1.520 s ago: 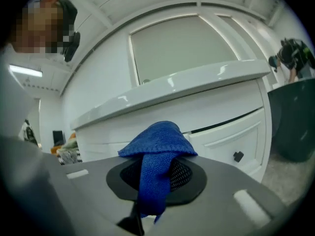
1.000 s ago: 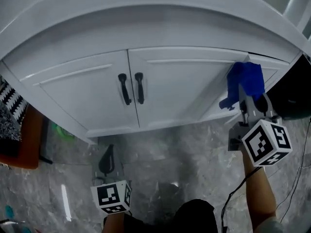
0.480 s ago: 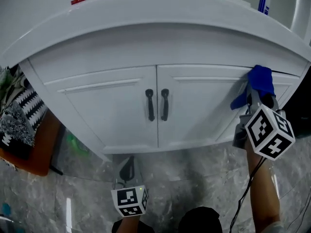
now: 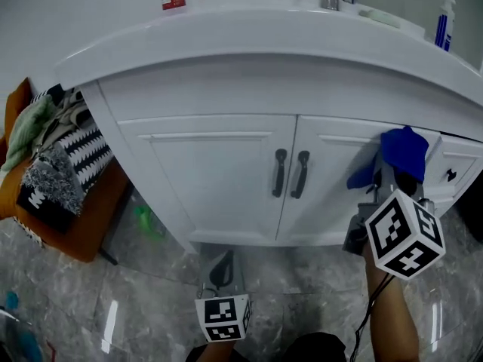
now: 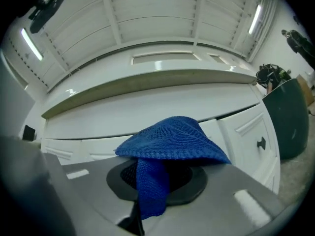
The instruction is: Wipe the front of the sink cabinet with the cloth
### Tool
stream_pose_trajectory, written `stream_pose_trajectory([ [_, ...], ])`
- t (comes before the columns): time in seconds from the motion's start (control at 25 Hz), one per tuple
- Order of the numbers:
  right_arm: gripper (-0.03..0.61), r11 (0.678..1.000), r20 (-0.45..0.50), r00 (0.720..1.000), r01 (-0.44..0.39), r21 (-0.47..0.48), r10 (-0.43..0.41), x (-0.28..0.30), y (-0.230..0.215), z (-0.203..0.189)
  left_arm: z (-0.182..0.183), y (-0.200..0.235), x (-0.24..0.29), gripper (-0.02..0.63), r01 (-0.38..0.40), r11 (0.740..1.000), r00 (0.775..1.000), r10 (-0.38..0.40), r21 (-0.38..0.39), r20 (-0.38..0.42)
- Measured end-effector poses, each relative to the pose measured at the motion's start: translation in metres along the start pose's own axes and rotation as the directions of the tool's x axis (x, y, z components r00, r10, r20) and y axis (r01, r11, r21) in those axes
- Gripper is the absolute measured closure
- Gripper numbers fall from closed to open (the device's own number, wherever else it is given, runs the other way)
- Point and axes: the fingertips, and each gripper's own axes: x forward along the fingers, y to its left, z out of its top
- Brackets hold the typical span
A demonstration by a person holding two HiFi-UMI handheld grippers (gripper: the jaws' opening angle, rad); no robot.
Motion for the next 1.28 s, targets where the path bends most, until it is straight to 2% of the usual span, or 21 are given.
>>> stream_pose_trajectory([
  [0.12, 0.515, 0.996, -0.034, 0.995, -0.094, -0.006, 0.094, -0.005, 0.046, -0.009, -0.009, -0.001, -0.008, 0.604, -0.001, 1.0, 1.0, 0.001, 0.011, -0.015],
  [0.28, 0.512, 0.968, -0.087, 0.966, -0.248, -0.03, 0.244, -0.009, 0.116, -0.018, -0.014, 0.022, -0.018, 0.603, -0.059, 0.998, 0.998, 0.059, 0.011, -0.019],
  [0.44, 0.511, 0.949, -0.094, 0.948, -0.31, -0.066, 0.303, -0.011, 0.158, -0.015, -0.011, 0.038, -0.026, 0.603, -0.089, 0.996, 0.996, 0.089, 0.019, -0.022],
  [0.64, 0.511, 0.913, -0.114, 0.906, -0.408, 0.008, 0.407, -0.007, 0.212, -0.025, -0.009, 0.059, -0.038, 0.604, -0.134, 0.991, 0.991, 0.134, 0.014, -0.018],
  [0.8, 0.511, 0.893, -0.074, 0.891, -0.449, 0.007, 0.449, -0.008, 0.256, -0.038, -0.008, 0.082, -0.05, 0.603, -0.172, 0.985, 0.985, 0.172, 0.002, -0.026],
  [0.96, 0.511, 0.827, -0.064, 0.825, -0.561, 0.037, 0.562, -0.019, 0.312, -0.047, -0.01, 0.102, -0.06, 0.604, -0.205, 0.979, 0.978, 0.204, -0.017, -0.032],
  [1.12, 0.511, 0.781, -0.041, 0.78, -0.623, 0.036, 0.624, -0.025, 0.356, -0.054, -0.002, 0.109, -0.068, 0.603, -0.218, 0.976, 0.976, 0.217, -0.012, -0.014],
  [1.2, 0.512, 0.74, -0.08, 0.736, -0.67, 0.055, 0.672, -0.029, 0.378, -0.069, 0.0, 0.107, -0.07, 0.603, -0.216, 0.976, 0.976, 0.215, -0.003, -0.006],
  [1.28, 0.512, 0.69, -0.134, 0.677, -0.719, 0.088, 0.723, -0.031, 0.394, -0.091, -0.004, 0.111, -0.071, 0.603, -0.219, 0.975, 0.976, 0.219, -0.042, -0.018],
])
